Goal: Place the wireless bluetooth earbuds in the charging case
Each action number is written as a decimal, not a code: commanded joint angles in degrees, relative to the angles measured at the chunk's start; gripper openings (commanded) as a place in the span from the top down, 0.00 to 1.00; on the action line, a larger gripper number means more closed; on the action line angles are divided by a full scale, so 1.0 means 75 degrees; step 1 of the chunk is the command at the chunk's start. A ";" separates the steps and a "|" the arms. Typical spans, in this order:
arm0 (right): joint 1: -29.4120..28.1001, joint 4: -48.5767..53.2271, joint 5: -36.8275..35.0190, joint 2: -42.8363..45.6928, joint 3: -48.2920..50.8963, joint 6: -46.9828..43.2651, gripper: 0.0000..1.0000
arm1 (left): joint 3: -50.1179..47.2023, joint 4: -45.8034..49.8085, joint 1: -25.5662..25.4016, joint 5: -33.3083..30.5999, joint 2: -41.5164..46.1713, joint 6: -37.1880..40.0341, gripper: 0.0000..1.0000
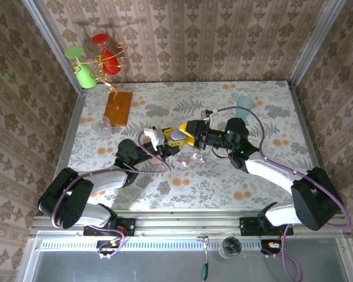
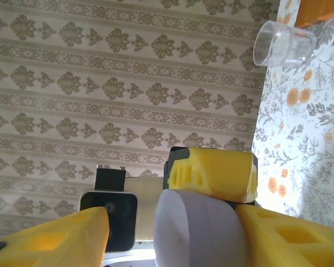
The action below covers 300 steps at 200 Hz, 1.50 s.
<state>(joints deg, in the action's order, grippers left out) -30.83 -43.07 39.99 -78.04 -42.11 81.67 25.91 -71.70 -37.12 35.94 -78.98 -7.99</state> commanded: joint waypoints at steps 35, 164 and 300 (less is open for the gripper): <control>-0.0015 -0.0400 0.0149 0.0178 0.0202 0.0235 0.74 | 0.0015 -0.0273 -0.0060 -0.0376 0.0115 0.0280 0.77; 0.1791 0.2889 -0.1946 0.1573 0.1384 -0.1417 0.76 | -0.0467 0.2559 0.0014 -0.1095 0.1297 0.1841 0.03; 0.4036 0.4188 -0.3486 0.0467 0.2397 -0.3120 0.75 | 0.0199 0.4861 -0.0231 -0.1831 0.1371 0.2544 0.00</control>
<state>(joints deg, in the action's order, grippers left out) -0.93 -10.13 15.99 -71.44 -25.12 60.29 24.91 -37.47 -38.61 23.20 -67.77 9.34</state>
